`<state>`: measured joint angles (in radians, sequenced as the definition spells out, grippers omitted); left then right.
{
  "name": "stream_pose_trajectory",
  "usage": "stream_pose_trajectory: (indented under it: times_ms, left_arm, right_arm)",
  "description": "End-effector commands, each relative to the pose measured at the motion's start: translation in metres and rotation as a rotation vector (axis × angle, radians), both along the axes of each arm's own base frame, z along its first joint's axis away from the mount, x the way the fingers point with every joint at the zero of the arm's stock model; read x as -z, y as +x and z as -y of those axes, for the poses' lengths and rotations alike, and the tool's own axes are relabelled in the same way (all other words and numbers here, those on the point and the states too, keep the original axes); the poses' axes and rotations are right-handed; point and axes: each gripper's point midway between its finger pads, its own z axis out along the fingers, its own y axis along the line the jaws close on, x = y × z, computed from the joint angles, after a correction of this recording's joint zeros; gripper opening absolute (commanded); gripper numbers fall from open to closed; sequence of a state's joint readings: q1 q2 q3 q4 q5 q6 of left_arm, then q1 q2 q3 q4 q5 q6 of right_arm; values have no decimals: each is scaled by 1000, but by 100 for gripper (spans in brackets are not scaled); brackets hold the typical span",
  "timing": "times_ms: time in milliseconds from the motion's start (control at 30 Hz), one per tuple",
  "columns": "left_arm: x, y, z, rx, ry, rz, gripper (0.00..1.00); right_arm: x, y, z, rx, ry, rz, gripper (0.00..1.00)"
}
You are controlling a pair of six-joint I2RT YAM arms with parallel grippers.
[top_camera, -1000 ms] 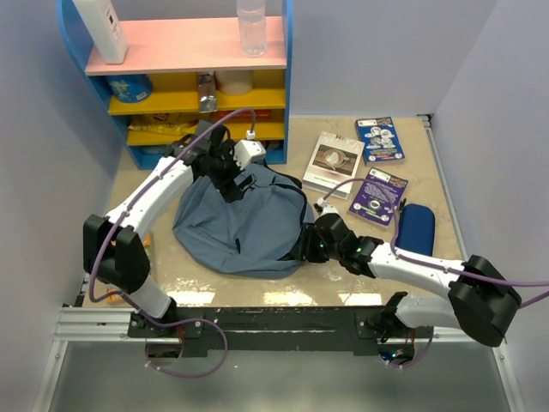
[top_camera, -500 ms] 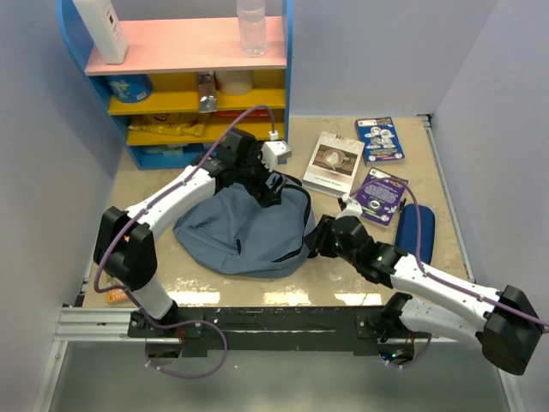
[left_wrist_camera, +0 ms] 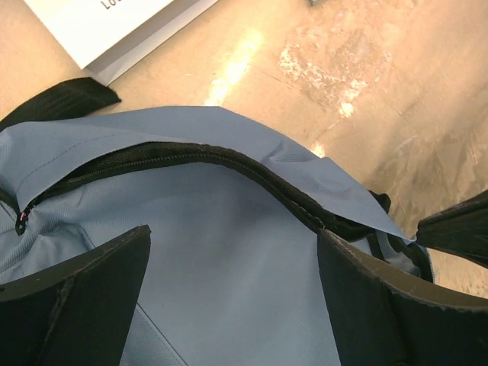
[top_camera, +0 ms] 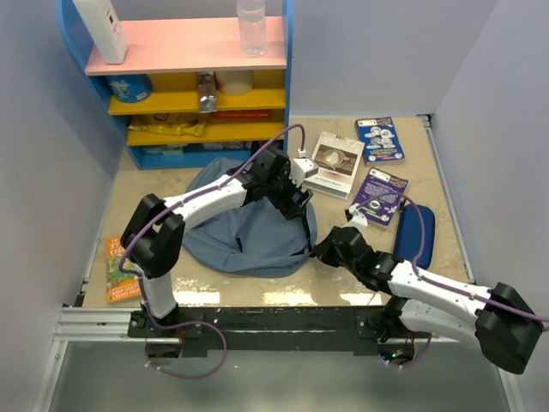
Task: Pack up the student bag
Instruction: Unzip the student bag at the center of the board.
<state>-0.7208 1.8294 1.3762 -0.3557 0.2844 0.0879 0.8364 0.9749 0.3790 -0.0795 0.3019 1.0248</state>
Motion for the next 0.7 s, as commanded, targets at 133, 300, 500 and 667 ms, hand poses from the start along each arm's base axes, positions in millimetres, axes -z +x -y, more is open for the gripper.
stream_pose_trajectory:
  times_ms: [133,300,500,667]
  left_arm:
    - [-9,-5,17,-15,-83,-23,100]
    - [-8,-18,19,-17,-120,-92,100]
    - [18,-29,11,-5,-76,-132,97]
    - [19,-28,15,7,-94,-122,84]
  right_arm:
    - [21,-1,5,25,-14,-25,0]
    - [21,-1,5,26,-13,-22,0]
    - [14,2,4,28,-6,-6,0]
    - [7,5,2,28,-3,6,0]
